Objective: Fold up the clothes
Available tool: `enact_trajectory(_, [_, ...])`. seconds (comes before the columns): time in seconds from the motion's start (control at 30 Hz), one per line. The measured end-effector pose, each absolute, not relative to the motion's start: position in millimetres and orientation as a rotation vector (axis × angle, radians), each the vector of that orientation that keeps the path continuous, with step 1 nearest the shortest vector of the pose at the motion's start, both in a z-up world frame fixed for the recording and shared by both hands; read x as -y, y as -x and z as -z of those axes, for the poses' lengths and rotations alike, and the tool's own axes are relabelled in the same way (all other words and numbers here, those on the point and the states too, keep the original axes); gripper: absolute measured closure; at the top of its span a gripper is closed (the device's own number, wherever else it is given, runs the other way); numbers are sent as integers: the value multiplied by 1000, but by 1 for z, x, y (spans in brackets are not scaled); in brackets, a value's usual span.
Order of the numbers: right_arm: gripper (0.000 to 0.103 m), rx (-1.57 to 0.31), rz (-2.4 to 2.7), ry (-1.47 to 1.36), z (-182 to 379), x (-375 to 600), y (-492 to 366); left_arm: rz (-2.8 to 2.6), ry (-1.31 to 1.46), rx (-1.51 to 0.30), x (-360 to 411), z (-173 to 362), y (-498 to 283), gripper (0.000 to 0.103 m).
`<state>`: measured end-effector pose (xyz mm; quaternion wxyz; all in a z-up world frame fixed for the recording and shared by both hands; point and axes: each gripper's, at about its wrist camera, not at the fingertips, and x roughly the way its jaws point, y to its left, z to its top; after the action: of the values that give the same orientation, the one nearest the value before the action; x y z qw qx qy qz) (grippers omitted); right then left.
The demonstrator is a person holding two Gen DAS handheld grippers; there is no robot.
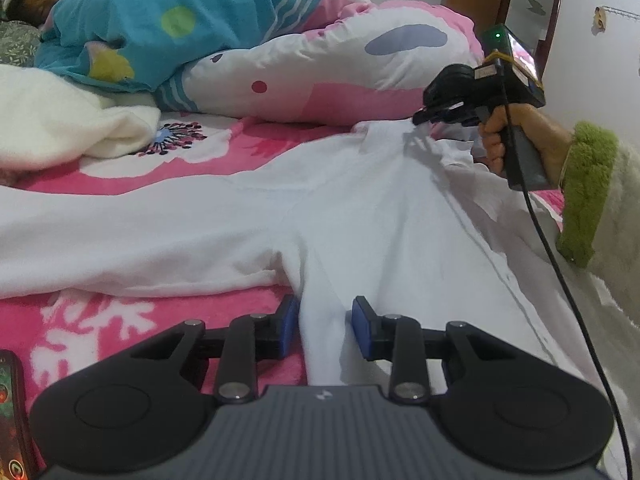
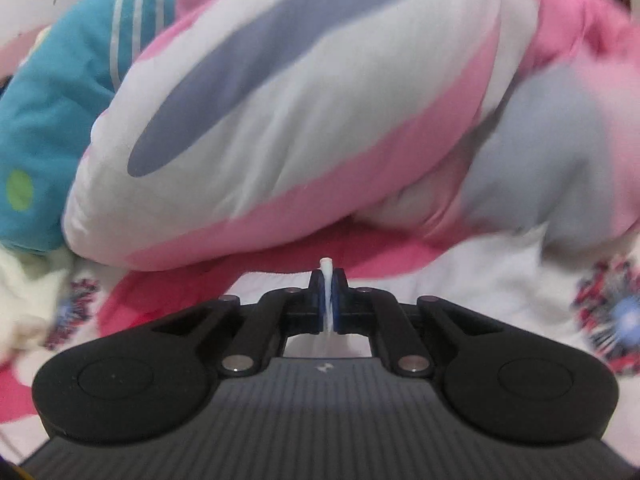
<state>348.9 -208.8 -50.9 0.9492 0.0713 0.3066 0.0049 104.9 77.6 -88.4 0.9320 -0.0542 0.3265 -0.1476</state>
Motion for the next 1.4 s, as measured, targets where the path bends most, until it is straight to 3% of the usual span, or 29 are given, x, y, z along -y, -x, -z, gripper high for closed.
enact_trajectory(0.23, [97, -716, 104, -51, 92, 206, -375, 299, 107, -673, -77, 89, -105, 70])
enact_trajectory(0.4, [93, -611, 106, -118, 64, 217, -353, 305, 118, -669, -79, 88, -102, 70])
enact_trajectory(0.77, [53, -736, 26, 33, 60, 158, -380, 317, 141, -656, -82, 89, -102, 70])
enact_trajectory(0.87, [54, -781, 12, 83, 63, 140, -391, 322, 158, -651, -84, 90, -102, 70])
enact_trajectory(0.9, [72, -796, 8, 100, 64, 134, -395, 323, 164, -650, -84, 90, -102, 70])
enact_trajectory(0.93, [100, -811, 3, 117, 65, 128, -398, 324, 170, -649, -85, 91, -102, 70])
enact_trajectory(1.0, [100, -841, -6, 151, 67, 116, -405, 329, 188, -647, -88, 91, -101, 70])
enact_trajectory(1.13, [100, -686, 61, 138, 54, 114, -383, 336, 221, -644, -92, 93, -101, 70])
enact_trajectory(1.3, [97, -663, -2, 100, 84, 104, -397, 339, 233, -641, -94, 94, -100, 70])
enact_trajectory(1.4, [84, -684, -66, 65, 104, 99, -411, 341, 243, -641, -95, 96, -101, 70])
